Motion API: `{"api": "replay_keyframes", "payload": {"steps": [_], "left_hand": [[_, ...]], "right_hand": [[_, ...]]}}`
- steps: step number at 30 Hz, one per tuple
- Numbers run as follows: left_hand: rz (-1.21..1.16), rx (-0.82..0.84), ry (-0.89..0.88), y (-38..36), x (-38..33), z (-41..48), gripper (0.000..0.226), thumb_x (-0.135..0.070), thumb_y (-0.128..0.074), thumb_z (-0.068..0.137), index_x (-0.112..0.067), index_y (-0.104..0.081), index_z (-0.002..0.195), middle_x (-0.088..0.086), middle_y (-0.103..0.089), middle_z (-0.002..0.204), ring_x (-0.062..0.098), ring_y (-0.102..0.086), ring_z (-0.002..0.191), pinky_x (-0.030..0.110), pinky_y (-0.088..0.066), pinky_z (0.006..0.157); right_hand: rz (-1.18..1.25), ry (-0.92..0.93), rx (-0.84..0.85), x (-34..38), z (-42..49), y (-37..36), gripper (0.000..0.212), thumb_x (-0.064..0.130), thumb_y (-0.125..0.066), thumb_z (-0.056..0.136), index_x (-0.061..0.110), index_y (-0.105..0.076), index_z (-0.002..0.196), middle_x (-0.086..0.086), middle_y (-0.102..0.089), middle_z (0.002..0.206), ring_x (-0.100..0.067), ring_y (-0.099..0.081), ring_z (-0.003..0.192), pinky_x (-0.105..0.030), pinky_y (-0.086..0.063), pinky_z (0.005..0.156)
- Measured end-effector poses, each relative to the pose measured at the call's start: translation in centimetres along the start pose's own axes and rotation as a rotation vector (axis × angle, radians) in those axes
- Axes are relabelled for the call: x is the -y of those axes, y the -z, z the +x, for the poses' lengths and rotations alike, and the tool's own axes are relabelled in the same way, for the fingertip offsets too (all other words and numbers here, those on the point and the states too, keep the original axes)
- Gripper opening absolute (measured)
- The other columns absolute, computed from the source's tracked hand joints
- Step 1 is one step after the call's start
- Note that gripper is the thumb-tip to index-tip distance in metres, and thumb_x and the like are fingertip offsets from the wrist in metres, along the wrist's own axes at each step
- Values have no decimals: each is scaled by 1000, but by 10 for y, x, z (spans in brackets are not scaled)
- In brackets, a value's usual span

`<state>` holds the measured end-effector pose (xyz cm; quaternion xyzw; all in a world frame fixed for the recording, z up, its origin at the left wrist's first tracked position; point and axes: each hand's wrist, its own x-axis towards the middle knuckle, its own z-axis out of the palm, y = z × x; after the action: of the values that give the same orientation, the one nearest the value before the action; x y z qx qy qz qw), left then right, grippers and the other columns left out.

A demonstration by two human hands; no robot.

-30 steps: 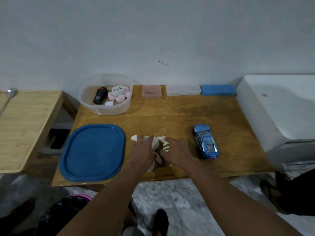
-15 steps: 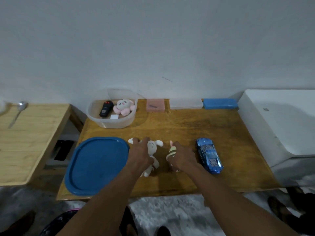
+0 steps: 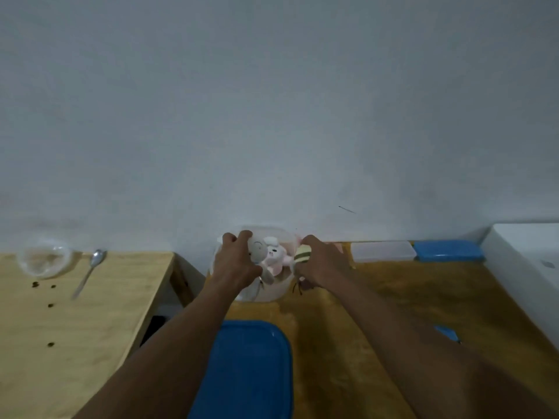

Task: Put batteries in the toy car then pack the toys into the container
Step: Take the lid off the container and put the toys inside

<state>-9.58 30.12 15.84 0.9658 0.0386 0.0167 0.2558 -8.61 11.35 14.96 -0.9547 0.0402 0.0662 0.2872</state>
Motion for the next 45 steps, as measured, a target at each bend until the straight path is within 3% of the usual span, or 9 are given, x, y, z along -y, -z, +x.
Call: {"api": "replay_keyframes", "payload": {"steps": [2,6,10,18,25,28,34,39,45], "left_hand": [[-6,8,-8,6,12,16,80,-22,-79,69,-22,-40,140,9,-40,130,32,-56,108,38,-47,93],[-10,53,-52,7,33,36,80,-24,-79,69,-24,-40,138,7,-40,128,31,-56,104,42,-47,98],[-93,40,-49,-1,50,54,79,-26,-80,68,-27,-41,136,5,-41,126,31,-56,103,41,-52,92],[-216,21,-57,-16,58,84,69,-16,-77,75,-20,-45,135,9,-41,130,32,-56,106,25,-39,77],[-69,257,43,-34,74,105,74,-28,-77,74,-18,-42,139,13,-44,135,29,-46,121,34,-43,94],[-26,332,63,-42,78,109,76,-26,-79,74,-19,-41,140,14,-42,136,31,-48,121,36,-45,93],[46,400,43,-60,84,111,69,-19,-77,78,-19,-41,137,15,-35,142,34,-53,117,39,-47,96],[84,361,1,-69,84,111,60,-13,-72,82,-18,-43,134,15,-35,141,36,-53,117,39,-46,97],[156,377,-46,-73,82,114,62,-17,-66,87,-21,-39,143,17,-30,147,38,-51,119,41,-44,100]], "right_hand": [[7,-19,10,15,14,-8,49,29,-67,72,34,-47,116,-5,-61,97,-20,-58,73,-24,-45,49],[27,-62,-19,37,32,-29,45,32,-67,71,34,-49,113,-4,-62,95,-23,-61,76,-35,-58,63],[85,-73,-22,47,43,-53,50,36,-71,72,39,-46,116,-12,-55,108,-31,-61,85,-44,-59,68],[-7,-42,-74,51,75,-70,53,39,-69,77,36,-46,125,-11,-56,115,-30,-57,98,-37,-54,78],[-84,-144,146,53,94,-96,53,37,-61,87,30,-41,136,-10,-53,126,-24,-56,98,-27,-44,67],[-173,-152,234,45,94,-108,61,27,-67,83,25,-42,138,-13,-54,129,-28,-58,106,-31,-50,78],[-163,-142,257,44,105,-106,57,16,-64,87,17,-43,140,-14,-49,138,-30,-52,120,-36,-45,99],[-140,-146,240,43,107,-109,54,26,-64,86,22,-45,137,-9,-53,132,-27,-55,114,-26,-39,81],[-181,-148,206,47,104,-108,68,21,-76,78,22,-43,138,-13,-50,129,-30,-55,111,-33,-47,85]]}}
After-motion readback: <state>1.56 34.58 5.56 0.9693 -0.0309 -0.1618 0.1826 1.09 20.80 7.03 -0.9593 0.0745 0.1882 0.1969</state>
